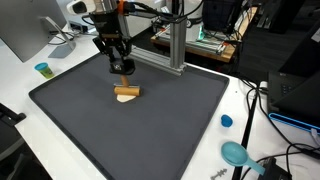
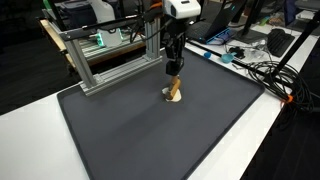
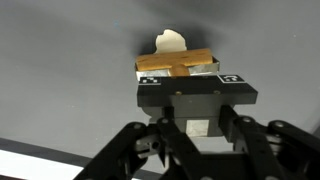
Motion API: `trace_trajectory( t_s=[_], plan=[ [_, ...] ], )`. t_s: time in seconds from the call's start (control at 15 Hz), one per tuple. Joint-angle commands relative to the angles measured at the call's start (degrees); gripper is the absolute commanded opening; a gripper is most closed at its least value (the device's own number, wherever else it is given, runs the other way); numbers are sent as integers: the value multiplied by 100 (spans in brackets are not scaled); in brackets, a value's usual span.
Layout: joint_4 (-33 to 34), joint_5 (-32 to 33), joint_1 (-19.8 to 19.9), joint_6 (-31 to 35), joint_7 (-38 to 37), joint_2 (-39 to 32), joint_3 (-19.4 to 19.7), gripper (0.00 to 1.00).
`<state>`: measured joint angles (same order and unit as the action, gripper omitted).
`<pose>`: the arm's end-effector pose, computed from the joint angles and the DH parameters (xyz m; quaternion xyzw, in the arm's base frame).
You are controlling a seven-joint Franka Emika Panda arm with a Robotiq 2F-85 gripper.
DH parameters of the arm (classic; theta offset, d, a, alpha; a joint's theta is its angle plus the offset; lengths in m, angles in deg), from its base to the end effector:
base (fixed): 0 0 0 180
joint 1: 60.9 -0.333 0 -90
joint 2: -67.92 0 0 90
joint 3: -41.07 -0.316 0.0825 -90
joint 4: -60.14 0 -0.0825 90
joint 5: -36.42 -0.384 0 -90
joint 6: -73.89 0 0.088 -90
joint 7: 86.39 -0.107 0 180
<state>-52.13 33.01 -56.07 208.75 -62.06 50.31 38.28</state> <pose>0.6184 -0.0225 0.3276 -0.9837 -0.1719 -0.0490 0.0186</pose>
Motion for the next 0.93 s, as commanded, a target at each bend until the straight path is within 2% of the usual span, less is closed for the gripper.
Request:
trace_trajectory(
  t_s=[0.0, 0.47, 0.67, 0.87],
  plan=[
    [39, -256, 7, 256, 46, -179, -115, 21],
    [41, -237, -61, 429, -145, -87, -175, 21],
    [-445, -331, -44, 420, -296, 704, -198, 21],
    [-964, -720, -49, 338, -392, 1526, -190, 21]
  ],
)
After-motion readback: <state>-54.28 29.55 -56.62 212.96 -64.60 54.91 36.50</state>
